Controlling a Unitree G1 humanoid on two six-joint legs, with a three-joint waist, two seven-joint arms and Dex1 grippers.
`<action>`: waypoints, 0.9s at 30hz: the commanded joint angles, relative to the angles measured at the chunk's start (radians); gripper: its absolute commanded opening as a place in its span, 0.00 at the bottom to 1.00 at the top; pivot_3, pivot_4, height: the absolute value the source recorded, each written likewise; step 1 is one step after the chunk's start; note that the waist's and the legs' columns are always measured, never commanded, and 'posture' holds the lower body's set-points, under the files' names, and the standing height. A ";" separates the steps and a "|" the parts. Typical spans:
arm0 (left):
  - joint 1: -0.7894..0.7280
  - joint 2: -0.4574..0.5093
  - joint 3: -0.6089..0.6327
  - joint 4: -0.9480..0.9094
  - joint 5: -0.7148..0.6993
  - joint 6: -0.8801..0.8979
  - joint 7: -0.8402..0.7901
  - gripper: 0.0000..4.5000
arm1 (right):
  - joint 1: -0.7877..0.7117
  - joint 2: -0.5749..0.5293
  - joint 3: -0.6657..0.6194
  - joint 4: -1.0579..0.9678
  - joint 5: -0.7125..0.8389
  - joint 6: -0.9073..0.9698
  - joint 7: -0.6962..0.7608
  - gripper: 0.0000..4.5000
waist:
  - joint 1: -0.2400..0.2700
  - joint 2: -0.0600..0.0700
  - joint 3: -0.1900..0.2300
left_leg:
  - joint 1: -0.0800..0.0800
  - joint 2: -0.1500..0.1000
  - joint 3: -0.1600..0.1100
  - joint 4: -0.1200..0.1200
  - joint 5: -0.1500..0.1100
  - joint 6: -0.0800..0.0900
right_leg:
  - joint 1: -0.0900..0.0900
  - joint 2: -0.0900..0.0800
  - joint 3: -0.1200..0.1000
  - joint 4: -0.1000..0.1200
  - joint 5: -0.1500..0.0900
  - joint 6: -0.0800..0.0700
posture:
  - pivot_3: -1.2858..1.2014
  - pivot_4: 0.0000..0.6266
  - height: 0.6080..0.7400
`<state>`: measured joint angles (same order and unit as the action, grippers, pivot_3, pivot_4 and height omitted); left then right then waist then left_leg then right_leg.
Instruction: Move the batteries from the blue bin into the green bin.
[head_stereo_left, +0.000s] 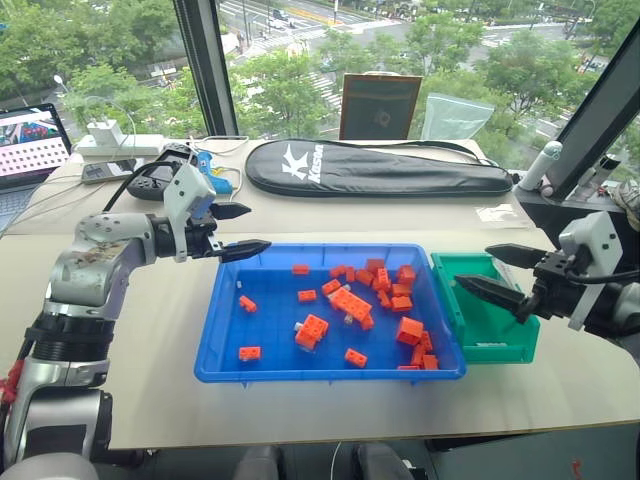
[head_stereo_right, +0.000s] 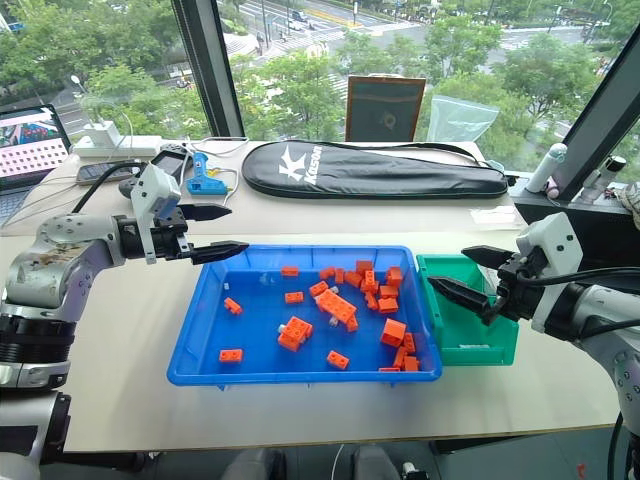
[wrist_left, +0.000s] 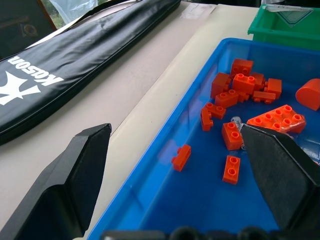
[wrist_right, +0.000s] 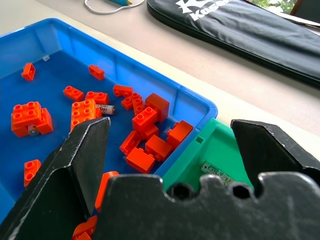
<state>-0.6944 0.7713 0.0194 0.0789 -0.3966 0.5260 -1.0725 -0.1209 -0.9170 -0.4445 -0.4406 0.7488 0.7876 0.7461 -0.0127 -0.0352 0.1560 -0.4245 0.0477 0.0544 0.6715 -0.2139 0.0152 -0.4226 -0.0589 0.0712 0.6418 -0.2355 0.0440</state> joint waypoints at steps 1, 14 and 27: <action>-0.052 0.034 -0.043 -0.006 -0.004 0.028 -0.089 0.99 | -0.013 -0.035 -0.011 -0.038 -0.014 -0.010 -0.001 1.00 | 0.000 0.000 0.000 | 0.000 0.000 0.000 0.000 0.000 0.000 | 0.000 0.000 0.000 0.000 0.000 0.000 | 0.52 0.24 1.00; -0.250 0.014 -0.293 0.036 0.089 -0.074 -0.441 0.99 | -0.246 -0.069 0.260 -0.188 0.034 0.129 -0.065 1.00 | -0.008 0.000 0.000 | -0.001 0.000 0.000 0.002 0.000 0.000 | -0.001 0.000 0.000 0.001 -0.001 -0.001 | 0.52 0.24 1.00; -0.162 0.101 -0.309 -0.023 0.168 -0.104 -0.507 0.99 | -0.440 0.100 0.681 0.001 -0.168 0.224 -0.113 1.00 | -0.002 0.000 0.000 | -0.005 0.001 -0.001 0.005 -0.001 0.001 | -0.004 0.001 -0.001 0.002 -0.001 -0.002 | 0.52 0.24 1.00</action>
<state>-0.8589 0.8463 -0.3100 0.1072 -0.2248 0.4151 -1.5697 -0.5291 -0.8262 0.2230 -0.4513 0.6166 1.0167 0.6299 -0.0143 -0.0352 0.1561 -0.4301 0.0483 0.0535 0.6766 -0.2145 0.0163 -0.4267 -0.0581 0.0705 0.6441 -0.2368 0.0424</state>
